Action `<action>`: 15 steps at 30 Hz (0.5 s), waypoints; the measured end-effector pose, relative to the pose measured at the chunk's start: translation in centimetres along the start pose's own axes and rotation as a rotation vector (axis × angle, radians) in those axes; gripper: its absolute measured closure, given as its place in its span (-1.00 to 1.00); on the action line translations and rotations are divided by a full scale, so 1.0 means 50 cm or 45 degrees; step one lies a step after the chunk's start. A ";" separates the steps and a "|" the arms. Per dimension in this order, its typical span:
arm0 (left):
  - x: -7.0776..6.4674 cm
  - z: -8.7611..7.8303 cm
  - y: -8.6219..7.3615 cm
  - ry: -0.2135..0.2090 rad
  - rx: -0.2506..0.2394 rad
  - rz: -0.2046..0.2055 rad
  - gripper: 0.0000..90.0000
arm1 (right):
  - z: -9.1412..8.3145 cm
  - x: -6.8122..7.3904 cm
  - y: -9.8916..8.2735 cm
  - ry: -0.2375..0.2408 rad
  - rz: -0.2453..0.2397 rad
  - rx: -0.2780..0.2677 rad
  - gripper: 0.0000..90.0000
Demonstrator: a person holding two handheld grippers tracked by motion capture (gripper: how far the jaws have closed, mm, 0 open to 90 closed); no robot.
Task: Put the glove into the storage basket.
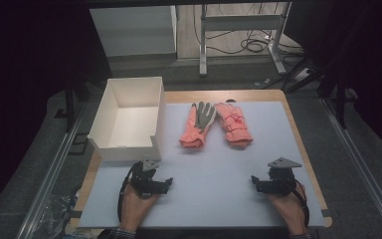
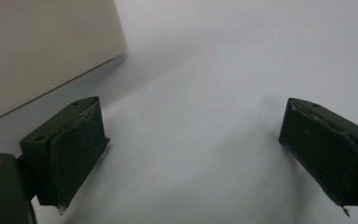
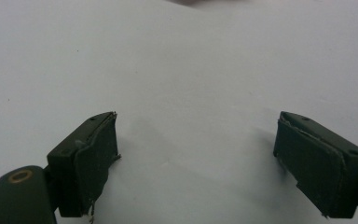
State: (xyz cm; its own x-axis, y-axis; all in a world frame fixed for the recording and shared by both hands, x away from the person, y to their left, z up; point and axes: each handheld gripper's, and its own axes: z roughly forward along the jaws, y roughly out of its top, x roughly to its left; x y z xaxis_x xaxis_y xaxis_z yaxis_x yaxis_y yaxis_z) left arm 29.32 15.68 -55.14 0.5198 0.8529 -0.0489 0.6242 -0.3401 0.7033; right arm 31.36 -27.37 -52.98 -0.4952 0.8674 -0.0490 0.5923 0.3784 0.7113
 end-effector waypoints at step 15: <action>0.000 0.000 0.000 -0.001 0.000 -0.001 -0.85 | -0.006 0.025 0.050 0.072 -0.079 -0.055 -0.62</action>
State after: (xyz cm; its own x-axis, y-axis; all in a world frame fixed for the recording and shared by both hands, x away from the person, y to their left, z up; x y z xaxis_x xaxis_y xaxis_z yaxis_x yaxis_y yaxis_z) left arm 29.32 15.69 -55.13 0.5200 0.8527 -0.0497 0.6245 -0.3398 0.7032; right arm 32.05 -25.42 -51.05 -0.5659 0.8226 -0.0551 0.5319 0.4154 0.7379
